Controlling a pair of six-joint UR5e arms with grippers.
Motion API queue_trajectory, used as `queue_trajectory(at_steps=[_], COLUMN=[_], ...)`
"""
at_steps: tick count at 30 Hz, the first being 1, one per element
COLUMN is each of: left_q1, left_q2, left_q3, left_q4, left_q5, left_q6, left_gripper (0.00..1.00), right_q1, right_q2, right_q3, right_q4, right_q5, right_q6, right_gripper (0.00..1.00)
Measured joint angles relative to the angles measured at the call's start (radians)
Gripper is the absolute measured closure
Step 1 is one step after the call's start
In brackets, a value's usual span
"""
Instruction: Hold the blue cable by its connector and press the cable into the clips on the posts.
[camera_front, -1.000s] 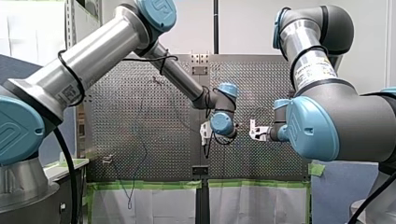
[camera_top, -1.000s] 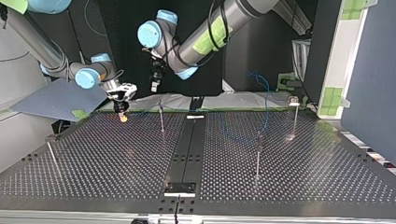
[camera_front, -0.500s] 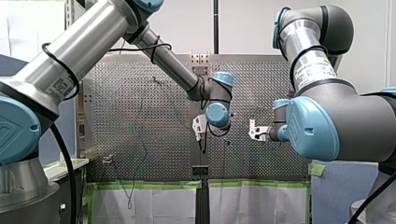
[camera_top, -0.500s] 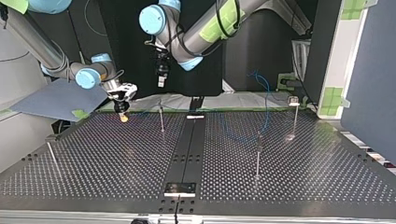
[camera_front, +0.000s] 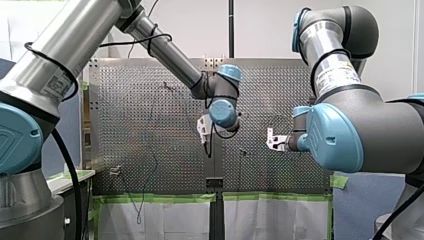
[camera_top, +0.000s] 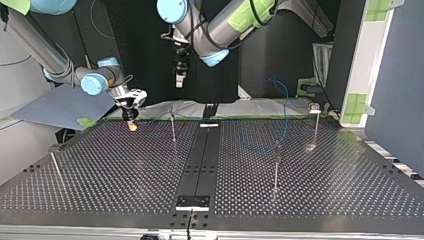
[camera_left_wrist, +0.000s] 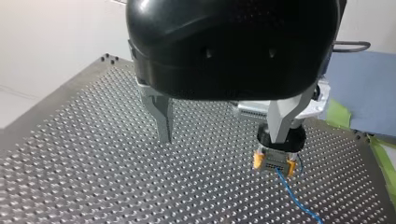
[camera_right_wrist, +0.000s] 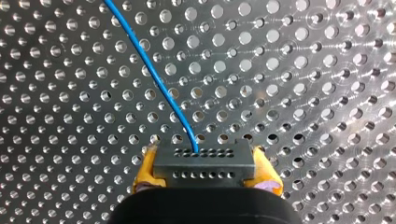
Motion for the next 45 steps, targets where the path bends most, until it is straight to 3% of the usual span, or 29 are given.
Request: queue_trajectory(at_steps=[7, 21, 35, 45], left_q1=[0.0, 0.0, 0.0, 0.0], left_q2=[0.062, 0.18, 0.307, 0.387], left_q3=[-0.062, -0.18, -0.307, -0.387], left_q4=[0.017, 0.085, 0.153, 0.225], left_q5=[0.0, -0.001, 0.002, 0.002], left_q6=[0.027, 0.034, 0.106, 0.106], left_gripper=[0.0, 0.0, 0.0, 0.0], right_q1=[0.0, -0.001, -0.004, -0.007], right_q2=[0.0, 0.0, -0.005, -0.055], right_q3=[0.001, 0.001, 0.001, 0.002], right_q4=[0.0, 0.0, 0.025, 0.076], right_q5=[0.0, 0.0, 0.007, 0.035], right_q6=[0.0, 0.0, -0.009, -0.033], right_gripper=[1.0, 1.0, 1.0, 1.0])
